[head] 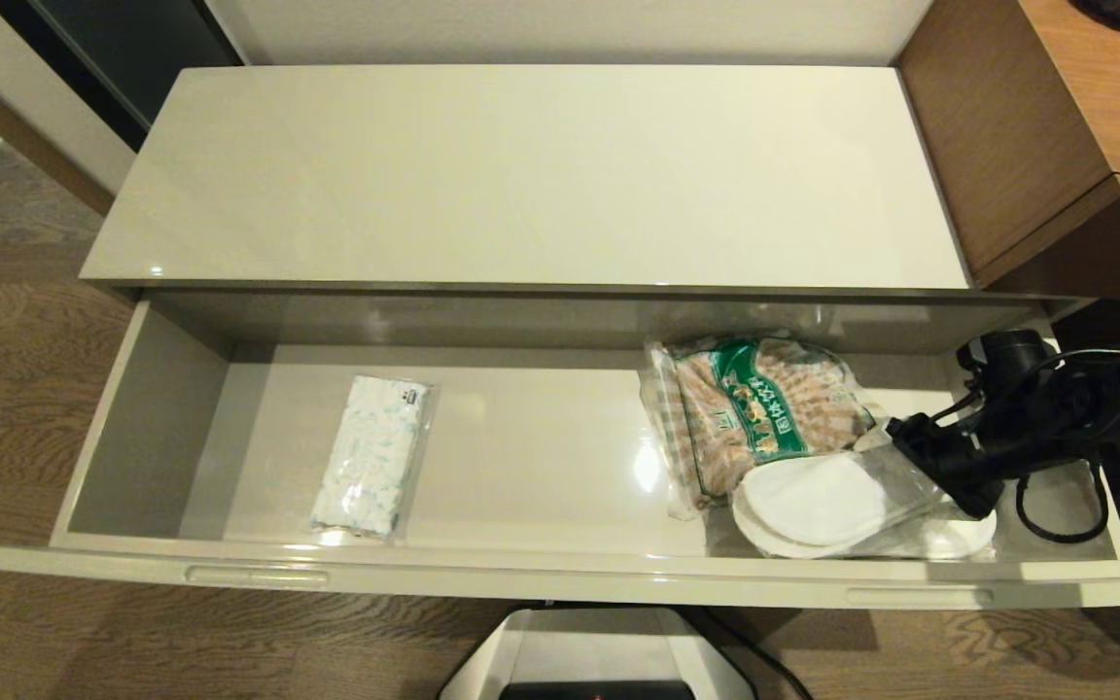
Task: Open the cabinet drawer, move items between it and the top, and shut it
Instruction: Take out the disposable slippers from the drawer
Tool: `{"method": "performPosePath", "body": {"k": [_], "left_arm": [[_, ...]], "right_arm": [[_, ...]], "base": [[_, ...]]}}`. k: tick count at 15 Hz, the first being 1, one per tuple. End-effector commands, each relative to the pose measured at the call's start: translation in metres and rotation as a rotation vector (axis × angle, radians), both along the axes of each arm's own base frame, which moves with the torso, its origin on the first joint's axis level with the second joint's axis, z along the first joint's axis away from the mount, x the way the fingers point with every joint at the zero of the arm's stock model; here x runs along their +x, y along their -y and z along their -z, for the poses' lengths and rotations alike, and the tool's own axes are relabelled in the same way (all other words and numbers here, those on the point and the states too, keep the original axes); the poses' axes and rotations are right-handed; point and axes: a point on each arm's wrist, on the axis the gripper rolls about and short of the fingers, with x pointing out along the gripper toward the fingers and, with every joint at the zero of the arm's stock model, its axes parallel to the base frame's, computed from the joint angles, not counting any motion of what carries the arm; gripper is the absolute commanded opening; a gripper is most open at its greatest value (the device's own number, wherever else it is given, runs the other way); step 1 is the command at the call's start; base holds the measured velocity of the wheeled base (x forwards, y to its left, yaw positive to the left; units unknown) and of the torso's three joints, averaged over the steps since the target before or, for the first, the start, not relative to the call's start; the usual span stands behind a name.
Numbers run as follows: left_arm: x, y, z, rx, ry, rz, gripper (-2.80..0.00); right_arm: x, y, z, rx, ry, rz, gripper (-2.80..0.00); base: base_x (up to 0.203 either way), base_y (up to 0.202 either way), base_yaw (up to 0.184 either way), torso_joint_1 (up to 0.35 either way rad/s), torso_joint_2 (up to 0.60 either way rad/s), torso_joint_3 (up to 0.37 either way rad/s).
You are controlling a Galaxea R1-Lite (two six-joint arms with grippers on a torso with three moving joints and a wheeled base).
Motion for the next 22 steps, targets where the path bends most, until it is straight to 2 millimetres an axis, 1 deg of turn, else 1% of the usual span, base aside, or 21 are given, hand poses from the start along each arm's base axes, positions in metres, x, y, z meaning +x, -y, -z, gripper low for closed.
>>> {"method": "performPosePath", "body": {"k": [1, 9, 10, 17, 20, 22], "left_arm": [[0.0, 0.0, 0.0, 0.0, -0.002, 0.0, -2.8], [0.0, 0.0, 0.0, 0.0, -0.002, 0.0, -2.8], [0.0, 0.0, 0.0, 0.0, -0.002, 0.0, -2.8], [0.0, 0.0, 0.0, 0.0, -0.002, 0.0, -2.8], [0.0, 0.0, 0.0, 0.0, -0.002, 0.0, -2.8], [0.0, 0.0, 0.0, 0.0, -0.002, 0.0, -2.8]], "right_arm": [[0.0, 0.002, 0.003, 0.004, -0.005, 0.006, 0.0], [0.006, 0.008, 0.013, -0.008, 0.01, 0.006, 0.0], [0.006, 0.008, 0.013, -0.01, 0.008, 0.006, -2.8], [0.004, 0.007, 0.008, -0.009, 0.019, 0.002, -2.8], [-0.002, 0.006, -0.004, -0.002, 0.044, -0.012, -2.8], [-0.011, 0.004, -0.022, 0.007, 0.082, -0.031, -2.8]], "base": [[0.0, 0.0, 0.0, 0.0, 0.0, 0.0], [0.0, 0.0, 0.0, 0.0, 0.0, 0.0], [0.0, 0.0, 0.0, 0.0, 0.0, 0.0], [0.0, 0.0, 0.0, 0.0, 0.0, 0.0], [0.0, 0.0, 0.0, 0.0, 0.0, 0.0], [0.0, 0.0, 0.0, 0.0, 0.0, 0.0]]}}
